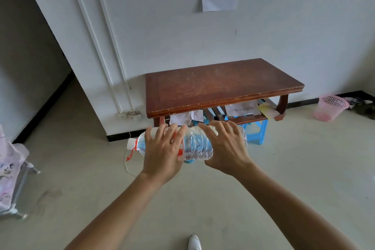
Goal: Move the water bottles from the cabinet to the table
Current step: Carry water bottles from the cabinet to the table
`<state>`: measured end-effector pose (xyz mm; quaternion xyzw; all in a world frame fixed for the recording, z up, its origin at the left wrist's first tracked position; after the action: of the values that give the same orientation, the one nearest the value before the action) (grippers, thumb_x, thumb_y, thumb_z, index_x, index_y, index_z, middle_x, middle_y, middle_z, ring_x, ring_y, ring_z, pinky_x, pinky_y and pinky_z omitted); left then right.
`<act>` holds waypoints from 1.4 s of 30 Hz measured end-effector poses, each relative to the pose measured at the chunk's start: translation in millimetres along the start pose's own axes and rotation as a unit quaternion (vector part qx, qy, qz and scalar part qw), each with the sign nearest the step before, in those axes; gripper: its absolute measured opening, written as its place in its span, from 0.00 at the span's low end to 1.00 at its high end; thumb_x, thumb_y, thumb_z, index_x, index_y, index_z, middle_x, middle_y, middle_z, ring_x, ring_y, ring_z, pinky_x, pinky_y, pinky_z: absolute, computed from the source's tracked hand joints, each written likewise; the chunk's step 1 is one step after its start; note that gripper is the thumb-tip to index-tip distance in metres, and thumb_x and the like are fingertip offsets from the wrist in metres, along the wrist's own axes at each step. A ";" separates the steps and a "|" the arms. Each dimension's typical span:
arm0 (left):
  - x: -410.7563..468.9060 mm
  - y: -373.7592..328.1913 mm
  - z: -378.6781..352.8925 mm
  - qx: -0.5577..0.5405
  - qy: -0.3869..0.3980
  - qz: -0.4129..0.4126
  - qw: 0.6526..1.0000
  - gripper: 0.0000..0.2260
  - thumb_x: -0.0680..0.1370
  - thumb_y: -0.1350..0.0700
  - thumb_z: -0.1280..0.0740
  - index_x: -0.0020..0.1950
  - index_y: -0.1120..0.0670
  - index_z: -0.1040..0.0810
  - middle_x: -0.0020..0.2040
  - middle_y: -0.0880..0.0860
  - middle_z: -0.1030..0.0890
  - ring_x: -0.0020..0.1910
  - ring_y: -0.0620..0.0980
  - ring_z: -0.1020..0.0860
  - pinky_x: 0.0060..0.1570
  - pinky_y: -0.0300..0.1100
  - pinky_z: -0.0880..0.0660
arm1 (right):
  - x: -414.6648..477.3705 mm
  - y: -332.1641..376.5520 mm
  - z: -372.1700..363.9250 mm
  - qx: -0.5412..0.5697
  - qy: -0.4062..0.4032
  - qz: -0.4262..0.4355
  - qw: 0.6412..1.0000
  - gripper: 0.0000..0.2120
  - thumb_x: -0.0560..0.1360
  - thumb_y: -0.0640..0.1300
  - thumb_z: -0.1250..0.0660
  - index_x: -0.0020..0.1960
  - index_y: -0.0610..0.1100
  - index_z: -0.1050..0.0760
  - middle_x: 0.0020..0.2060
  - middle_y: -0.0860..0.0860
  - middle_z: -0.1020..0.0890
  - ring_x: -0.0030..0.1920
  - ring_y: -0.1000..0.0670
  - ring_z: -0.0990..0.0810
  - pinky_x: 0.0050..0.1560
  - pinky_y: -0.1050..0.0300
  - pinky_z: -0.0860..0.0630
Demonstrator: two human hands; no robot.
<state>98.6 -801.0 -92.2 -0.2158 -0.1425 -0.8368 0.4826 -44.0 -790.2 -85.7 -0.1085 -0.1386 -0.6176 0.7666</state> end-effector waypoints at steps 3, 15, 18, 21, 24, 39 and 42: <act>66.4 16.3 -52.9 -0.025 0.021 0.021 0.999 0.40 0.63 0.42 0.19 0.71 0.52 0.28 0.65 0.54 0.22 0.64 0.58 0.25 0.64 0.66 0.32 | 65.0 -41.7 -30.0 -0.013 0.040 0.005 0.999 0.48 0.62 0.64 0.20 0.76 0.51 0.34 0.68 0.46 0.25 0.68 0.42 0.26 0.72 0.39 0.34; 264.1 0.9 -238.9 -0.046 0.125 -0.037 0.990 0.37 0.66 0.41 0.23 0.72 0.50 0.30 0.63 0.49 0.24 0.60 0.55 0.25 0.63 0.61 0.32 | 205.9 -228.8 -162.9 0.018 0.148 -0.063 0.987 0.49 0.60 0.63 0.22 0.77 0.54 0.37 0.68 0.49 0.26 0.68 0.44 0.27 0.72 0.43 0.35; 314.3 -0.7 -283.1 -0.024 0.155 -0.028 0.987 0.35 0.68 0.41 0.27 0.73 0.50 0.29 0.63 0.48 0.24 0.60 0.54 0.26 0.63 0.60 0.32 | 248.5 -275.6 -197.7 0.036 0.159 -0.056 0.985 0.48 0.60 0.62 0.23 0.76 0.55 0.36 0.65 0.50 0.26 0.65 0.45 0.26 0.69 0.45 0.32; 366.2 3.5 -312.6 -0.001 0.177 -0.024 0.984 0.35 0.67 0.43 0.27 0.74 0.49 0.29 0.64 0.48 0.24 0.61 0.54 0.26 0.64 0.59 0.33 | 296.2 -312.2 -222.3 0.049 0.160 -0.046 0.985 0.50 0.61 0.65 0.24 0.78 0.54 0.40 0.66 0.49 0.27 0.65 0.45 0.27 0.70 0.46 0.33; 419.0 12.6 -334.2 0.022 0.178 -0.014 0.984 0.37 0.65 0.44 0.24 0.73 0.49 0.30 0.64 0.49 0.24 0.62 0.54 0.26 0.64 0.59 0.33 | 349.0 -343.3 -242.8 0.062 0.165 -0.027 0.984 0.52 0.63 0.66 0.27 0.80 0.51 0.42 0.65 0.47 0.28 0.64 0.44 0.28 0.69 0.45 0.32; 471.5 146.5 -493.1 -0.021 0.335 0.068 0.940 0.36 0.74 0.35 0.33 0.78 0.46 0.38 0.75 0.48 0.30 0.73 0.53 0.33 0.71 0.61 0.39 | 493.4 -321.6 -388.3 0.079 0.325 0.022 0.942 0.47 0.61 0.62 0.24 0.74 0.51 0.39 0.63 0.47 0.30 0.63 0.43 0.28 0.67 0.46 0.29; 481.2 177.8 -524.2 -0.044 0.353 0.059 0.933 0.37 0.73 0.35 0.32 0.79 0.47 0.38 0.76 0.49 0.31 0.74 0.54 0.33 0.71 0.61 0.39 | 522.9 -312.4 -413.5 0.069 0.360 0.009 0.930 0.47 0.60 0.63 0.24 0.74 0.51 0.38 0.63 0.47 0.31 0.63 0.43 0.27 0.64 0.46 0.27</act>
<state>-76.3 -1482.0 -300.9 0.0649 0.0872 -0.8345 0.5401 -212.8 -1475.8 -294.0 0.1729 0.1052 -0.5970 0.7763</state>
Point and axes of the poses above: each hand's wrist, its own x-axis towards the middle knuckle, its own z-axis out of the back of the hand, y = z × x, the point moved 10 cm from there along x, towards the middle knuckle
